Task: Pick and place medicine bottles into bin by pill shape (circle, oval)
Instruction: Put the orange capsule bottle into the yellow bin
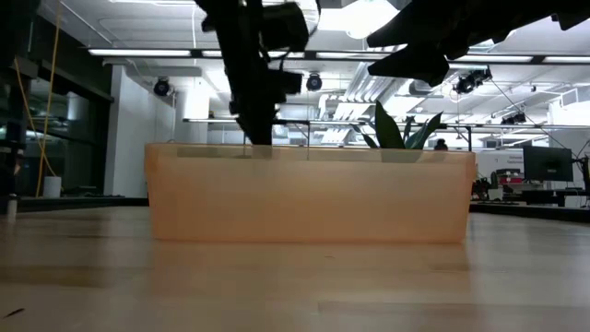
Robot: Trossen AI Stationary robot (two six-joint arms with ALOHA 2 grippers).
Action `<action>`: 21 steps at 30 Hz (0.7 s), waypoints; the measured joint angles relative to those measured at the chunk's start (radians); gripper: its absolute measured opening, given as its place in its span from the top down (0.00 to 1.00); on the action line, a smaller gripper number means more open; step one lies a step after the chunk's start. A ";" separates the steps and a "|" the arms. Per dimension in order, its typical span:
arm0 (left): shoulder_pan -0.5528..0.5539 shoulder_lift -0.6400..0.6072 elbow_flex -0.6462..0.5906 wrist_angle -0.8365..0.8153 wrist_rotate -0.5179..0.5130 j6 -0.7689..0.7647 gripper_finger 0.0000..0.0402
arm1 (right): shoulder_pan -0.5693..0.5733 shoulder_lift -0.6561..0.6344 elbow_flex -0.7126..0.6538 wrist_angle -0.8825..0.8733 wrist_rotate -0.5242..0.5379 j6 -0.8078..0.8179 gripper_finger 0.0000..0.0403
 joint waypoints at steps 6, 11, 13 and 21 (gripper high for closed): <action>0.019 0.057 0.000 -0.014 0.002 -0.001 0.51 | 0.000 0.000 0.000 -0.002 0.000 -0.005 0.31; 0.023 0.073 0.000 -0.004 0.003 0.006 0.51 | 0.000 0.000 0.000 -0.002 0.000 -0.005 0.31; 0.023 0.077 0.000 -0.007 0.019 0.005 0.50 | 0.000 0.000 0.000 -0.002 0.000 -0.005 0.31; 0.023 0.076 0.000 0.012 0.048 -0.012 0.33 | 0.000 0.000 0.000 -0.001 0.000 -0.005 0.31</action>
